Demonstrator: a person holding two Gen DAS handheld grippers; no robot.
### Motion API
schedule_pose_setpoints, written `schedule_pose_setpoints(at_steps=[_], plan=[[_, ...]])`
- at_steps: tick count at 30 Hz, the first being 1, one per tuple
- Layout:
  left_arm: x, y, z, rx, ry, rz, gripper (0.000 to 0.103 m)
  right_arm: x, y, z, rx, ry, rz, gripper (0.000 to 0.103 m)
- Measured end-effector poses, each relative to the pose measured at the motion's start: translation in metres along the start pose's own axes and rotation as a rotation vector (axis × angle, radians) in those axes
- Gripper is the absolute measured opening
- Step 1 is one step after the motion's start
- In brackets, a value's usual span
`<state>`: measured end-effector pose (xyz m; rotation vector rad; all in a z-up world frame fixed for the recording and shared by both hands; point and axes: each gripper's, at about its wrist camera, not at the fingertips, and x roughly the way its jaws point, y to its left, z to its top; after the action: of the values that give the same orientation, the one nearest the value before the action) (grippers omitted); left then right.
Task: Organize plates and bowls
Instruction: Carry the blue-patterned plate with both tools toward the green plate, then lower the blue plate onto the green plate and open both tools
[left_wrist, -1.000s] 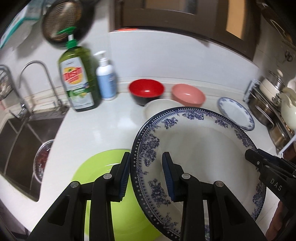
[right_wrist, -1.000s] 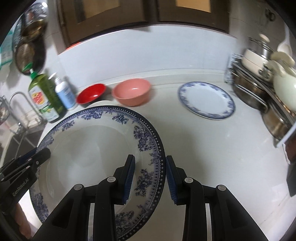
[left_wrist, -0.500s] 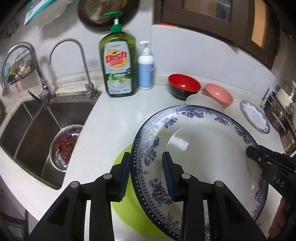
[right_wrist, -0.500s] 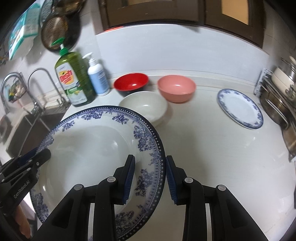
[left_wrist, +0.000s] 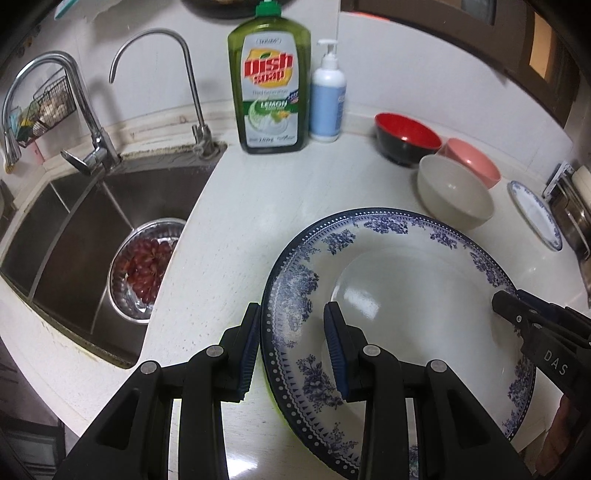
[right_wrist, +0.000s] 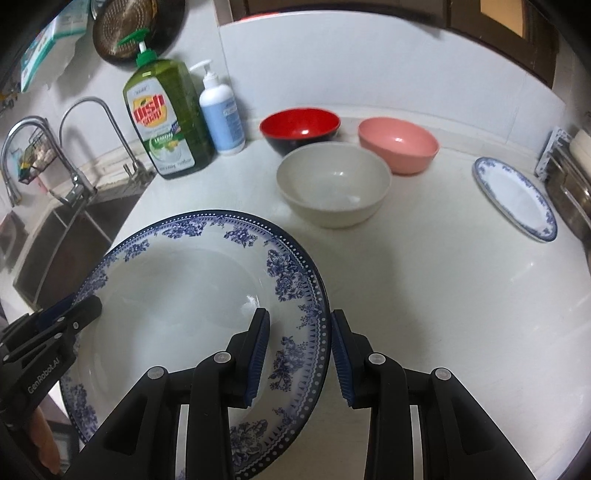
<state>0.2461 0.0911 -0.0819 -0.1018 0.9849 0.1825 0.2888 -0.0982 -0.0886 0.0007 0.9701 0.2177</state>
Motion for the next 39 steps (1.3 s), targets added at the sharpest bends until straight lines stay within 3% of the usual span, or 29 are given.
schedule_pose_setpoints(at_steps=[22, 29, 32, 34, 37, 39], plan=[[0.041, 0.007, -0.015, 0.024, 0.109, -0.009, 0.034, 0.042, 0.013, -0.015, -0.004, 0.125, -0.031, 0.035], [0.044, 0.007, -0.012, 0.035, 0.102, 0.001, 0.034, 0.046, 0.016, -0.016, -0.024, 0.129, -0.046, 0.035], [0.044, 0.007, -0.010, 0.032, 0.100, 0.004, 0.042, 0.047, 0.016, -0.016, -0.027, 0.127, -0.042, 0.035], [0.040, 0.004, -0.007, 0.042, 0.080, 0.009, 0.058, 0.046, 0.013, -0.015, -0.017, 0.131, -0.041, 0.036], [0.032, -0.005, -0.002, 0.062, 0.050, -0.003, 0.062, 0.043, 0.007, -0.013, 0.004, 0.119, -0.042, 0.046], [0.026, -0.013, 0.002, 0.080, 0.026, -0.016, 0.068, 0.038, 0.003, -0.012, 0.007, 0.103, -0.041, 0.046]])
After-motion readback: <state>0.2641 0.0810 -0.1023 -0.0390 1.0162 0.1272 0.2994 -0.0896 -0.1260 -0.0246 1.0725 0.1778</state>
